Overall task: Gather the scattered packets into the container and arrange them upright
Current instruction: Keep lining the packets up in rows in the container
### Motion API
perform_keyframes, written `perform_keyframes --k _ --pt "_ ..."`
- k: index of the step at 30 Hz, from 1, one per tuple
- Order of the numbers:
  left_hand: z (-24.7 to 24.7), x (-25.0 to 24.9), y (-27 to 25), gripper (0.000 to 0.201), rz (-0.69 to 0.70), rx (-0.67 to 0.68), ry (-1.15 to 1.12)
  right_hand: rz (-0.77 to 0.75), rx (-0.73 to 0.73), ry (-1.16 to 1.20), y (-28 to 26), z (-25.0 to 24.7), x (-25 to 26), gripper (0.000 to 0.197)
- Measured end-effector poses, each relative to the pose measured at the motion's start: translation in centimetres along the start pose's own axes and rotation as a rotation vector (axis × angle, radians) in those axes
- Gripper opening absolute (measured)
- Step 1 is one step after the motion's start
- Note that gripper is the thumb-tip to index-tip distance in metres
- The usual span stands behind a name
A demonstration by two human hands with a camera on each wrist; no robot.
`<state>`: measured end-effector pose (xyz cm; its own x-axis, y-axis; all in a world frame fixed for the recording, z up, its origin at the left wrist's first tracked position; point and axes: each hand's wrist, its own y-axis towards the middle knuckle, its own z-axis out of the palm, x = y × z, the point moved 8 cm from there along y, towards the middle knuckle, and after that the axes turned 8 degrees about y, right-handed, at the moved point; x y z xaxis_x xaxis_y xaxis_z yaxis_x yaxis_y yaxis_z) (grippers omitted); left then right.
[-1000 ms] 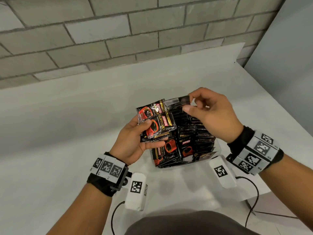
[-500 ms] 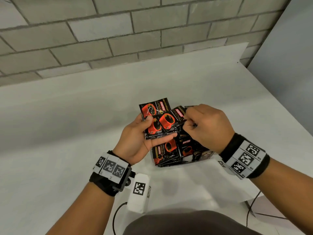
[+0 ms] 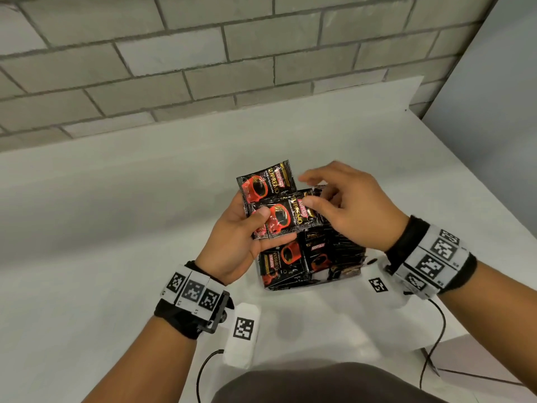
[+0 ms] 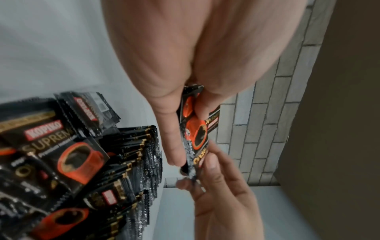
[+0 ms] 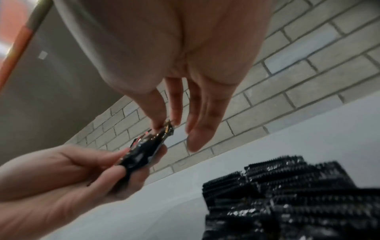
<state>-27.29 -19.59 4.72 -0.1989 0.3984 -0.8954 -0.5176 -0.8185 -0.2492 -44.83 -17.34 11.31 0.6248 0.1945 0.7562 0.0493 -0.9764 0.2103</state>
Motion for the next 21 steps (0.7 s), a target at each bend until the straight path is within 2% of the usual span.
perform_keyframes --k 2,6,11,14,19,21 --pt "0.2 -0.1 0.0 0.045 0.006 0.021 -0.033 0.113 0.066 0.076 0.0 0.9 -0.8 0.026" --pt "0.2 -0.1 -0.1 0.05 0.008 0.021 -0.063 0.259 0.049 0.383 -0.4 1.5 -1.0 0.022" --pt "0.4 -0.1 -0.4 0.045 -0.047 -0.005 -0.091 0.253 0.021 0.422 -0.3 1.0 -0.9 0.023" --pt "0.2 -0.2 -0.4 0.04 -0.066 -0.028 -0.096 0.227 -0.002 0.331 -0.5 0.5 -0.7 0.024" --pt "-0.1 -0.5 -0.5 0.036 -0.065 -0.048 -0.091 0.289 0.014 0.523 -0.9 0.3 -1.0 0.033" --pt "-0.1 -0.5 -0.5 0.036 -0.07 -0.061 -0.106 0.267 0.019 0.44 -1.0 0.1 -0.9 0.035"
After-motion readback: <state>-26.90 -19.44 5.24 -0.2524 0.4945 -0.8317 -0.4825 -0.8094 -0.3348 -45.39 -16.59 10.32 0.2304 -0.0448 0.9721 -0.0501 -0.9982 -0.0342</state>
